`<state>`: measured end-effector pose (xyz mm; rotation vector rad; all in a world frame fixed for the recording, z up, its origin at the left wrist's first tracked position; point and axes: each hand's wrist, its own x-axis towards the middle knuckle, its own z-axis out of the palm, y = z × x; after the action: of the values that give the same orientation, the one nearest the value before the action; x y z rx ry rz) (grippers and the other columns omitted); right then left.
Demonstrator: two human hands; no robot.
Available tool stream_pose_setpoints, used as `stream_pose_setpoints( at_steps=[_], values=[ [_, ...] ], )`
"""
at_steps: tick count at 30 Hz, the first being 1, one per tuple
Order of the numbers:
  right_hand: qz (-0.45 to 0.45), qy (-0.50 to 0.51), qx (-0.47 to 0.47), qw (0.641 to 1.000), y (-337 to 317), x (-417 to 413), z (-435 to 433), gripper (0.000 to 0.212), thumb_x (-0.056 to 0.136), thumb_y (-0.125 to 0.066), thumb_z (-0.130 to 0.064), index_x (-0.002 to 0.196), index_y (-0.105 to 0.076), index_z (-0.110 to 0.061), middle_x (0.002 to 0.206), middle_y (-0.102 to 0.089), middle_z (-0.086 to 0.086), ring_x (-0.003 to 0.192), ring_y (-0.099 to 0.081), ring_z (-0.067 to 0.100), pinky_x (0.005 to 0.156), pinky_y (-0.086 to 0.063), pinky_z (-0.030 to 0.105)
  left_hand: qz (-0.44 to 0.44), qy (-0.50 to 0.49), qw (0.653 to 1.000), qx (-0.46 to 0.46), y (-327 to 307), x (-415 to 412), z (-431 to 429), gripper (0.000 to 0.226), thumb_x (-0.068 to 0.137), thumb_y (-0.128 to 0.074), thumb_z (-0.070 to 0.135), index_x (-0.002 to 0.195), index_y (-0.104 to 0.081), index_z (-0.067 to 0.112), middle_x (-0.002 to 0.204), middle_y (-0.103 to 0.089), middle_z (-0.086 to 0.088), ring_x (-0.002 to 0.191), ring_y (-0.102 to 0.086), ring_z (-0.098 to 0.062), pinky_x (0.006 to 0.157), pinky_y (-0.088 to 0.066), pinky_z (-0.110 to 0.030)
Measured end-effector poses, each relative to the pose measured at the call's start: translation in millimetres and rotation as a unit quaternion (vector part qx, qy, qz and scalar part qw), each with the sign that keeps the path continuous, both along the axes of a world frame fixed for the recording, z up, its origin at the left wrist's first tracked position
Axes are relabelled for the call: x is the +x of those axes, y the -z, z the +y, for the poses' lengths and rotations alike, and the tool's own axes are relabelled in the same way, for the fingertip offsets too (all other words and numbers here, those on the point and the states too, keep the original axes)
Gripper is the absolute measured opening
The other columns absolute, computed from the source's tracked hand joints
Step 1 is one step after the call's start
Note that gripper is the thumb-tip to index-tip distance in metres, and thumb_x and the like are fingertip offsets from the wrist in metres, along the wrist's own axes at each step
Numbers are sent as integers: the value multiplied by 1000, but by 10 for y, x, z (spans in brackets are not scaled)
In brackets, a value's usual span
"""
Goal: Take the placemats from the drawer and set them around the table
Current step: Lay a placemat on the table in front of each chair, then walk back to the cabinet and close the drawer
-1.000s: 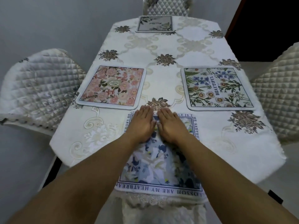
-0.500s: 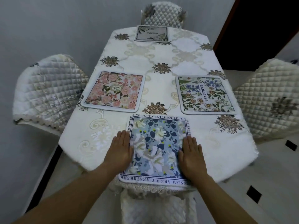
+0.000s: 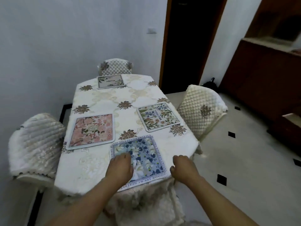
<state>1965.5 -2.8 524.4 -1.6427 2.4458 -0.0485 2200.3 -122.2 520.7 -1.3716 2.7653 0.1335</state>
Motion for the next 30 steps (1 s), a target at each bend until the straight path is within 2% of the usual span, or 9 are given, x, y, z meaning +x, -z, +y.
stream_pose_setpoints(
  at_steps=[3, 7, 9, 12, 17, 20, 25, 30],
  values=[
    [-2, 31, -28, 999, -347, -176, 372, 22, 79, -53, -29, 94, -58, -13, 101, -66, 11, 95, -62, 34, 73, -46, 34, 13, 39, 999, -11, -389, -296, 228, 40, 96, -45, 33, 130, -43, 12, 119, -57, -11, 102, -55, -30, 85, -44, -41],
    [-17, 61, -60, 996, -711, -488, 1074, 23, 76, -55, -36, 90, -60, -19, 98, -70, 8, 92, -65, 32, 77, -49, 34, 0, 100, 994, -32, -665, -797, 777, 34, 95, -45, 35, 120, -47, 11, 112, -57, -11, 98, -56, -31, 81, -45, -41],
    [-24, 79, -69, 994, -833, -682, 1531, 15, 76, -54, -36, 82, -53, -23, 97, -69, 9, 92, -64, 33, 79, -48, 34, -5, 129, 990, -48, -731, -1111, 1148, 34, 93, -47, 35, 117, -48, 11, 112, -58, -13, 101, -55, -33, 82, -44, -42],
    [-11, 111, -77, 991, -912, -1019, 2293, 14, 79, -52, -34, 80, -46, -21, 95, -66, 9, 90, -63, 32, 80, -48, 35, -14, 167, 983, -71, -795, -1618, 1787, 36, 92, -46, 40, 115, -49, 12, 114, -58, -11, 106, -55, -33, 87, -42, -41],
    [28, 179, -69, 981, -907, -1663, 3724, 12, 80, -50, -29, 82, -52, -16, 86, -60, 7, 82, -60, 30, 69, -41, 33, 16, 223, 972, -65, -861, -2507, 2935, 41, 89, -46, 38, 123, -52, 16, 120, -62, -11, 109, -58, -31, 90, -43, -39],
    [38, 214, -67, 974, -991, -1974, 4484, 9, 81, -50, -26, 78, -47, -18, 79, -54, 4, 75, -56, 28, 66, -35, 31, 21, 266, 962, -59, -906, -2979, 3536, 36, 86, -48, 42, 113, -53, 18, 117, -63, -11, 107, -59, -32, 86, -45, -39],
    [51, 261, -86, 960, -1095, -2413, 5258, 11, 82, -49, -27, 78, -46, -18, 76, -48, 0, 69, -45, 24, 66, -32, 32, 7, 307, 949, -66, -1038, -3606, 4225, 33, 89, -48, 46, 105, -52, 17, 111, -62, -10, 103, -59, -32, 83, -44, -38],
    [46, 300, -92, 948, -1053, -2878, 5533, 13, 83, -49, -28, 76, -45, -17, 76, -48, 0, 68, -45, 24, 66, -32, 32, 13, 330, 943, -44, -1020, -4186, 4447, 30, 90, -48, 45, 104, -51, 18, 108, -60, -6, 97, -56, -26, 77, -42, -36]
  ],
)
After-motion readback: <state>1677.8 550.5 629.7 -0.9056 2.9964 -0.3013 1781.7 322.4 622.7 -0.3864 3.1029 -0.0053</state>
